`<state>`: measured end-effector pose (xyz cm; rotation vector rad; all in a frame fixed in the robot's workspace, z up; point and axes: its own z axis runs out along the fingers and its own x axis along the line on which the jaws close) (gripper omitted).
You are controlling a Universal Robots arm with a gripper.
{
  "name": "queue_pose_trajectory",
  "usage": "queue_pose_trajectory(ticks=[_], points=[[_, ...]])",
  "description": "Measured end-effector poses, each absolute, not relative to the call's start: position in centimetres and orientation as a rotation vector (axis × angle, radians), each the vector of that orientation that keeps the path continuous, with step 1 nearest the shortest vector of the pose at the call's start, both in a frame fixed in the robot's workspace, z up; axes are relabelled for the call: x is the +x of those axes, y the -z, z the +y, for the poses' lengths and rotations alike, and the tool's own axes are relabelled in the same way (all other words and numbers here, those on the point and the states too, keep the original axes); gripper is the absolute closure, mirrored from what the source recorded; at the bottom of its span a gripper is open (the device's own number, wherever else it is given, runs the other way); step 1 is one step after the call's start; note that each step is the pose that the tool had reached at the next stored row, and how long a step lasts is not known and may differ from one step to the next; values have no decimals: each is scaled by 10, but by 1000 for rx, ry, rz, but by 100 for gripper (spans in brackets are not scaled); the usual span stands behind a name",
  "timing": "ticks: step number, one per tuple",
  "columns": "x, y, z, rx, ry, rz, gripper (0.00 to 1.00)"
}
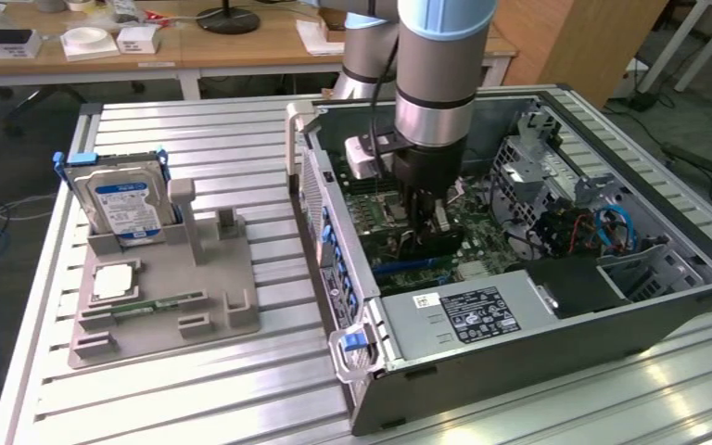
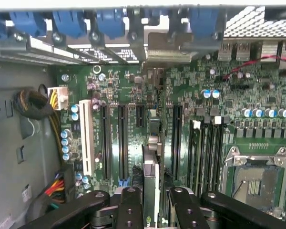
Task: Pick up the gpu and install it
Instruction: 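Insert the gpu into the slot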
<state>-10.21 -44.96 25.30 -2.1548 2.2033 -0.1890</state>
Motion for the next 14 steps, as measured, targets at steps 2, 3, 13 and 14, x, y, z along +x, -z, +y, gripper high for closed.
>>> queue_pose_trajectory(ticks=[2, 3, 13, 14], points=[[-104, -253, -450, -2155, 189, 2203, 74], [-105, -253, -450, -2155, 189, 2203, 74], [-111, -251, -450, -2155, 189, 2203, 74], [-111, -251, -450, -2155, 189, 2203, 74]])
